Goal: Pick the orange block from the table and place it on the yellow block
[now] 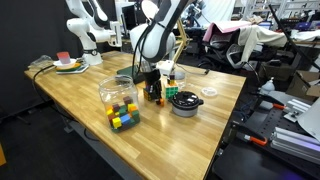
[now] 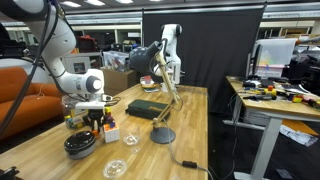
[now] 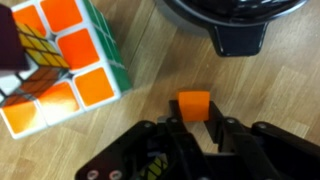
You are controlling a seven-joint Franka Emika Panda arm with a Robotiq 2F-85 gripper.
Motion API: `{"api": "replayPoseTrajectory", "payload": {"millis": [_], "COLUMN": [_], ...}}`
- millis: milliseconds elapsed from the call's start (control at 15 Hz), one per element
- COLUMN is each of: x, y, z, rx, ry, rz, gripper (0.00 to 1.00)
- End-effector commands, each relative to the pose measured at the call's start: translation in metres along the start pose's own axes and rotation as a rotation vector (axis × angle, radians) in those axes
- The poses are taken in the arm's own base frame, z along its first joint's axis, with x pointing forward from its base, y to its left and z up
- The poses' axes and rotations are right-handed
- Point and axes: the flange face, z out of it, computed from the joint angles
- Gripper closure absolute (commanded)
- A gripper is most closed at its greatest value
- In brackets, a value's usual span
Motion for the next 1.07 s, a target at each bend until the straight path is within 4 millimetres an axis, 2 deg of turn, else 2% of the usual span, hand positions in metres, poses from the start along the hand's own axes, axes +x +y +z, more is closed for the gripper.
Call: {"api": "replayPoseTrajectory", "payload": {"millis": [0, 267, 600, 1000], "x": [-0.003, -0.009, -0.029, -0.056], "y": [0.003, -0.009, -0.036, -0.043], "z": [-0.003, -0.025, -0.068, -0.130], "rx": [0.021, 0.008, -0.037, -0.079], "ry": [0.001, 0.016, 0.010, 0.027], "rz": [-0.007, -0.019, -0.017, 0.241], "gripper": [0.93, 0.93, 0.93, 0.93]}}
